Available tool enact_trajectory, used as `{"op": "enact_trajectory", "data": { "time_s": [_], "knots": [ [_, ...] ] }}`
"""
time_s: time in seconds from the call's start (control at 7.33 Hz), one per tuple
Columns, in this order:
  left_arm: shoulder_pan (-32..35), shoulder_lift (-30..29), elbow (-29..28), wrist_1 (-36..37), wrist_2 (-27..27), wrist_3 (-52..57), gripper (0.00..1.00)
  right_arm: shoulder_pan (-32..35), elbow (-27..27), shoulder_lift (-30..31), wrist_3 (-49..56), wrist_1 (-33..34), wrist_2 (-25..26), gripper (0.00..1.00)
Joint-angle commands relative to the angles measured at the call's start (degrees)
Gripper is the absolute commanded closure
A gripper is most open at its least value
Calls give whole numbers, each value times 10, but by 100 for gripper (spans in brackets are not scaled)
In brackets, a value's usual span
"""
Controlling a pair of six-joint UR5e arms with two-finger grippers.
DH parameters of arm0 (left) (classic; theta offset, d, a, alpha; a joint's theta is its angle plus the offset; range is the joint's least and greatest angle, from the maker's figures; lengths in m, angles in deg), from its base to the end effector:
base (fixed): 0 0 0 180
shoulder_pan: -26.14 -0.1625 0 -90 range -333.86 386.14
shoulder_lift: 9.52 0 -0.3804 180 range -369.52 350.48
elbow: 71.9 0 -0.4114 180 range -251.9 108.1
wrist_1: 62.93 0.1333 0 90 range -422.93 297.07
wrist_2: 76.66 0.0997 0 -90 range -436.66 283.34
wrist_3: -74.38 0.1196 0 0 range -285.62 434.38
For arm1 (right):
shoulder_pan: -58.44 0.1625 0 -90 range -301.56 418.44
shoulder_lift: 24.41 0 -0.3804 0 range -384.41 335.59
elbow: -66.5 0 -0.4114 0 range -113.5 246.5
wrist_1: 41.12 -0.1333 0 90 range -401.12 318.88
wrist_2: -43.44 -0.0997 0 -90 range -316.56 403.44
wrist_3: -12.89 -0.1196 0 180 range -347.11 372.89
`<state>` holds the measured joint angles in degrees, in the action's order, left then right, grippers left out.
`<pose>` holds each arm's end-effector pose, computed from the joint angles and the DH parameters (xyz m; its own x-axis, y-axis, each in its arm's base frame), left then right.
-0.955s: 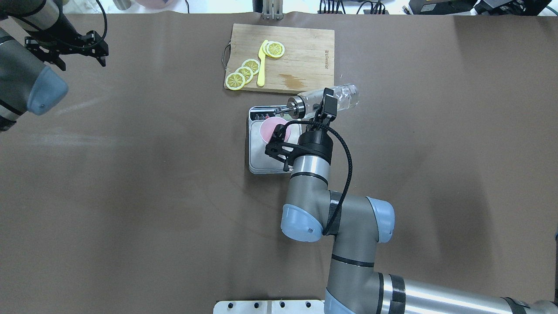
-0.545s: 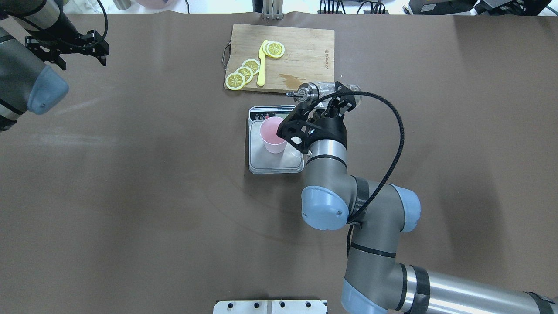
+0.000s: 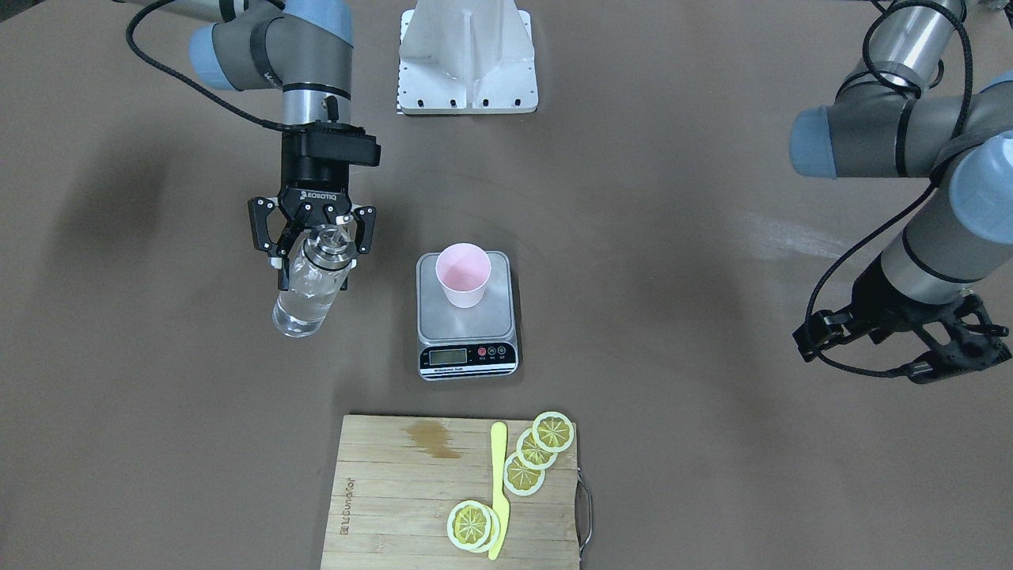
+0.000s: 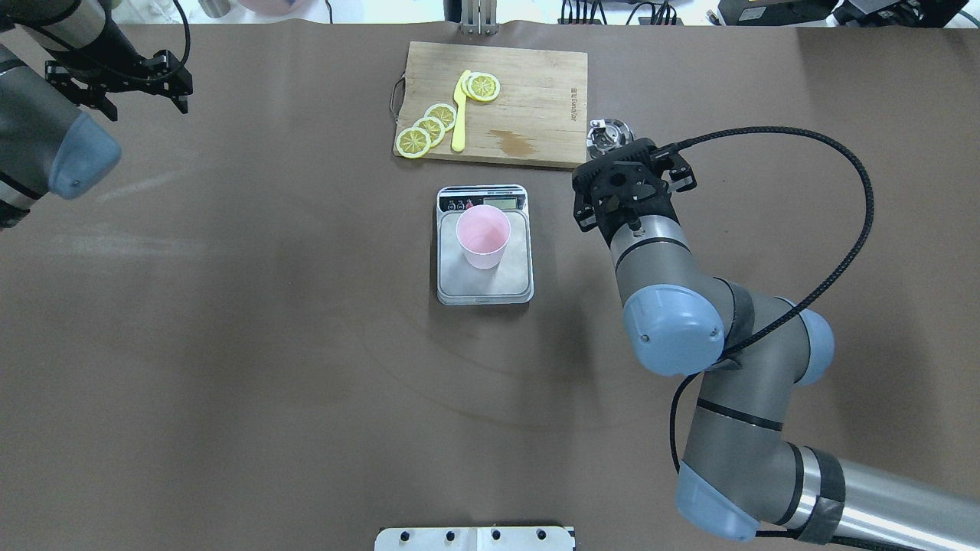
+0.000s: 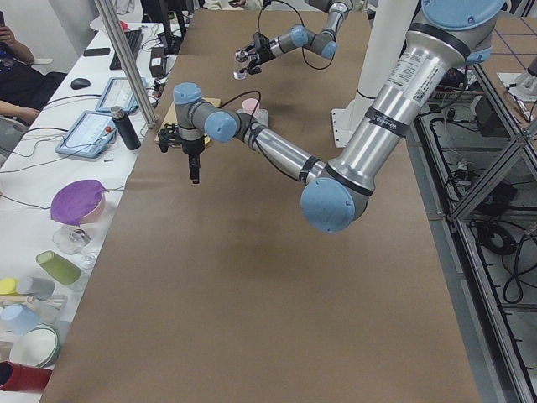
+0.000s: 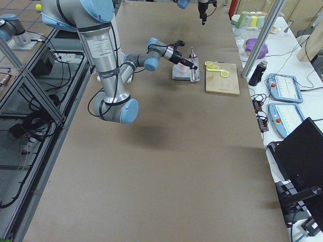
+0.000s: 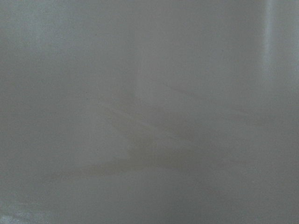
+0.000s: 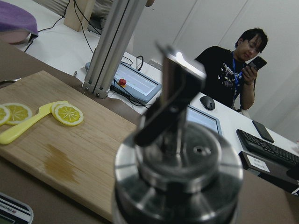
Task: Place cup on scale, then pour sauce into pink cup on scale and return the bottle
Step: 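Turn the bottle upright and carry it away from the scale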
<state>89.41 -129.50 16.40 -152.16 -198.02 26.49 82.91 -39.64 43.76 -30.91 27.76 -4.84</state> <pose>0.2460 -0.6464 0.3416 0.7349 -0.1862 -0.6522 0.2181 0.9754 -0.0327 -0.4521 -0.4396 0.2228 0.9219 -0.1724 0.3471 -0.2362 0.4601 0.8559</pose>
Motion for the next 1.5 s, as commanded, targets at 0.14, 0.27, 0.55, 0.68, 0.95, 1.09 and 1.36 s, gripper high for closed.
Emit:
{"op": "enact_trajectory", "data": {
  "time_s": [0.14, 0.27, 0.55, 0.68, 0.95, 1.09, 1.36],
  "knots": [
    [0, -2, 5, 2, 1, -4, 1, 40, 0, 52, -152, -84, -85, 100],
    [0, -4, 5, 2, 1, -5, 1, 58, -1, 72, -196, -96, -117, 100],
    [0, -10, 6, 4, 1, -7, 1, 71, 14, 88, -231, -118, -130, 100],
    [0, -10, 5, 5, 1, -7, 1, 71, 35, 87, -247, -119, -128, 100],
    [0, -10, 5, 5, 1, -7, 1, 65, 86, 82, -248, -171, -124, 100],
    [0, -10, 5, 5, 1, -7, 1, 65, 93, 79, -245, -171, -124, 100],
    [-1, -10, 4, 4, 1, -7, 1, 58, 99, 79, -241, -170, -125, 100]
  ]
}}
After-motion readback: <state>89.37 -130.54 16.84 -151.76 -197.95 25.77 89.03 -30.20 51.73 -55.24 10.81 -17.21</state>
